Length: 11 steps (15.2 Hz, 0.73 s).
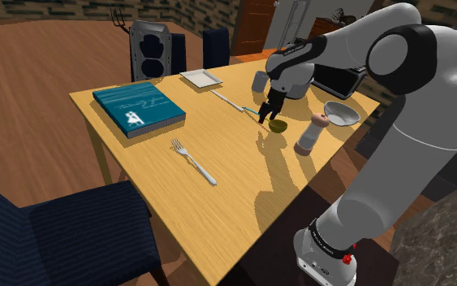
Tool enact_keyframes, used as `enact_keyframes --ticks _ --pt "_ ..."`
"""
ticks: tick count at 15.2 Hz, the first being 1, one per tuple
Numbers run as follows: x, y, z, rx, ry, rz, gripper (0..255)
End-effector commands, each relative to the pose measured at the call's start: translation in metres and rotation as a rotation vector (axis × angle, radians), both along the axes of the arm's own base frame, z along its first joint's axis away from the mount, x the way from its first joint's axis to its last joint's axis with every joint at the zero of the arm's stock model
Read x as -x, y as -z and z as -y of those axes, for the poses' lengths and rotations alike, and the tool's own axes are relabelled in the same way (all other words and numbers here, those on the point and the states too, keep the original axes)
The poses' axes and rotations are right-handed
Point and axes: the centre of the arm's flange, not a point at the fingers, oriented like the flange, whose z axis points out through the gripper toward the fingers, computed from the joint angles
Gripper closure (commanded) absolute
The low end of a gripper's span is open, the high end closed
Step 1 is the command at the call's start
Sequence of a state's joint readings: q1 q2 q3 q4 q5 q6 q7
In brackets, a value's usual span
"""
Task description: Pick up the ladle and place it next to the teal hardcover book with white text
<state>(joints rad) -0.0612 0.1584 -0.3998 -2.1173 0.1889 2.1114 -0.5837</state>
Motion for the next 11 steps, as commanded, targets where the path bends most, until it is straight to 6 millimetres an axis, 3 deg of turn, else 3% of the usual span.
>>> enact_keyframes --ticks 1,5,6,11 --pt "-0.0003 0.0011 0.0001 0.000 0.000 0.000 0" --pt "-0.0003 0.0011 0.0001 0.000 0.000 0.000 0" --pt "-0.0003 0.0011 0.0001 0.000 0.000 0.000 255" --pt "-0.0004 0.0010 -0.0002 0.000 0.000 0.000 255"
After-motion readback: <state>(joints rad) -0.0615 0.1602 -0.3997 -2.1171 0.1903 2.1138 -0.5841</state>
